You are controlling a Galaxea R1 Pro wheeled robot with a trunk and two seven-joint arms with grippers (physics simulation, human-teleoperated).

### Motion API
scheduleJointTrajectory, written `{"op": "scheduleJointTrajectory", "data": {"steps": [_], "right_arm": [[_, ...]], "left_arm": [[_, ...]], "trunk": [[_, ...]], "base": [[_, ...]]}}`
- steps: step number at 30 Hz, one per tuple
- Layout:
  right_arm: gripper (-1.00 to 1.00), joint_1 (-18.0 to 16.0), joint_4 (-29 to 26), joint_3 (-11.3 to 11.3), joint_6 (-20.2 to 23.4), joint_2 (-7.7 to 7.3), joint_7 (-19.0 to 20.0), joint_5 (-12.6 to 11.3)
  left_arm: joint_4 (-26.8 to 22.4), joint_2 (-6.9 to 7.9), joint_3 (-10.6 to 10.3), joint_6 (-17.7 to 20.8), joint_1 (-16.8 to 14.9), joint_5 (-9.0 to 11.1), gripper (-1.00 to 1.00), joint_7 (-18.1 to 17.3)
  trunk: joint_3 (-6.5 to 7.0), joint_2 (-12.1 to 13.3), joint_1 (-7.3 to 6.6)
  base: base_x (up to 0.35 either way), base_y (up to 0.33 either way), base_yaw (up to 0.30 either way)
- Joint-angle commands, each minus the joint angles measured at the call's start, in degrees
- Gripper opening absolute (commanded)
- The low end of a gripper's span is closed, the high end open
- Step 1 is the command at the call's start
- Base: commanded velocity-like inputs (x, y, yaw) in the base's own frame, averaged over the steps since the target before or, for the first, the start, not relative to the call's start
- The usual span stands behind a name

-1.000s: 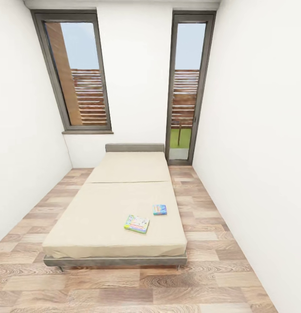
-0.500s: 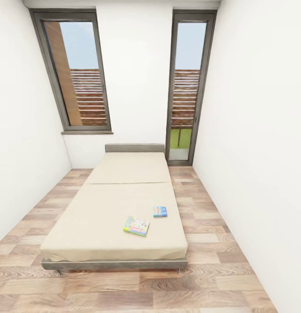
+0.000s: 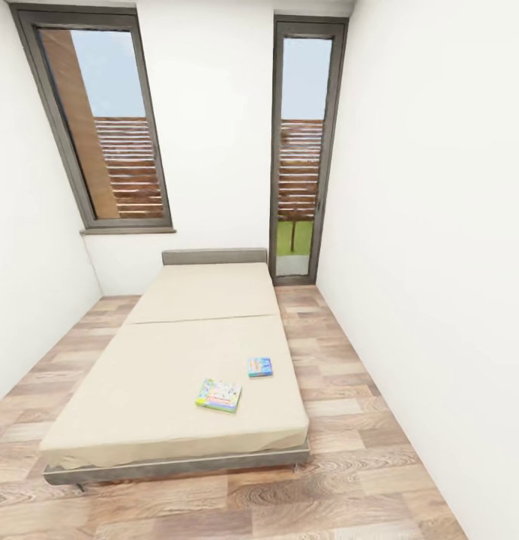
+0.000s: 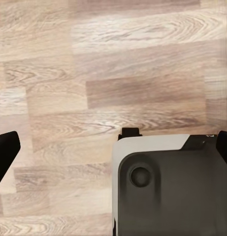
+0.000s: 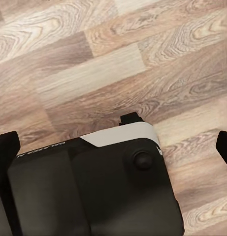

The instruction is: Put all the toys in the child's room - the three board games (two on the bed and one on the table), the two jigsaw puzzles on the table, and the tennis ball on the table - inside the toy box on the table in the child's room.

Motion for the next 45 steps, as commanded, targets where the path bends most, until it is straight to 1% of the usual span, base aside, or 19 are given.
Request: {"op": "scheduleJointTrajectory", "data": {"steps": [1, 11, 16, 25, 31, 38, 45], "right_arm": [[1.0, -0.04, -0.07, -0.15, 0.08, 0.04, -0.13, -0.16], [1.0, -0.04, -0.07, -0.09, -0.02, 0.04, -0.21, 0.24], [1.0, -0.04, -0.07, -0.09, 0.09, 0.04, -0.21, 0.35], [1.0, -0.04, -0.07, -0.01, 0.22, 0.1, -0.27, 0.48], [1.0, -0.04, -0.07, 0.0, 0.23, 0.7, -0.36, 0.5], [1.0, -0.04, -0.07, 0.06, 0.13, 0.81, -0.39, 0.6], [1.0, -0.04, -0.07, 0.22, -0.36, 0.84, -0.39, 0.74]], "left_arm": [[0.03, 0.01, -0.05, -0.2, -0.04, -0.04, 1.0, 0.03], [0.03, 0.01, -0.06, -0.2, -0.04, -0.06, 1.0, 0.03], [0.02, 0.01, -0.06, -0.2, -0.04, -0.06, 1.0, 0.03], [0.02, 0.01, -0.06, -0.2, -0.04, -0.05, 1.0, 0.03], [0.03, 0.01, -0.06, -0.2, -0.04, -0.05, 1.0, 0.03], [0.03, 0.01, -0.06, -0.2, -0.04, -0.08, 1.0, 0.03], [0.03, 0.01, -0.06, -0.2, -0.04, -0.05, 1.0, 0.03]], "trunk": [[-0.15, -0.13, 0.03], [-0.45, -0.13, 0.03], [-0.79, -0.13, 0.03], [-1.61, -0.13, 0.03], [-2.18, -0.13, 0.03], [-2.82, -0.13, 0.03], [-3.01, -0.13, 0.03]], "base": [[0.002, -0.147, -0.263], [0.042, -0.177, -0.267], [0.13, -0.168, -0.162], [0.163, -0.121, -0.021], [0.153, -0.09, -0.001], [0.09, -0.08, 0.0], [0.073, -0.02, 0.001]]}}
